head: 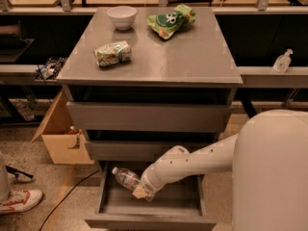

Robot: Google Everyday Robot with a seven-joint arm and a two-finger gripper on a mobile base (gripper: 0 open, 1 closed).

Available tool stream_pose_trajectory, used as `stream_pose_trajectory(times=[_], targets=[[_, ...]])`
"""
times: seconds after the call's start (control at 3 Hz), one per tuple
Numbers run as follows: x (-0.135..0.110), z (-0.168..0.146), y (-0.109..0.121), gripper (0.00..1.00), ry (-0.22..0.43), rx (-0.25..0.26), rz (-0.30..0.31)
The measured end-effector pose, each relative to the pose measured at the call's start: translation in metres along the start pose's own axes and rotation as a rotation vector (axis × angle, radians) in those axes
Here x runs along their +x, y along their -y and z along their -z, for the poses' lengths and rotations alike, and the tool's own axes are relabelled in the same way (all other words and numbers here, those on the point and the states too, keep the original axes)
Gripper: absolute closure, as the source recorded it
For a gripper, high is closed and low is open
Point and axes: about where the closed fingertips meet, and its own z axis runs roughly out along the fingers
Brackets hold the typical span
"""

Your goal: Place water bottle into bottom drawer

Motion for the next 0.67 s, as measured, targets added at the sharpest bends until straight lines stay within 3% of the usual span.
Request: stream_pose_trajectory(times=[0.67], targets=[[0.002, -0.018, 0.009, 1.00, -0.010, 0.000, 0.004]])
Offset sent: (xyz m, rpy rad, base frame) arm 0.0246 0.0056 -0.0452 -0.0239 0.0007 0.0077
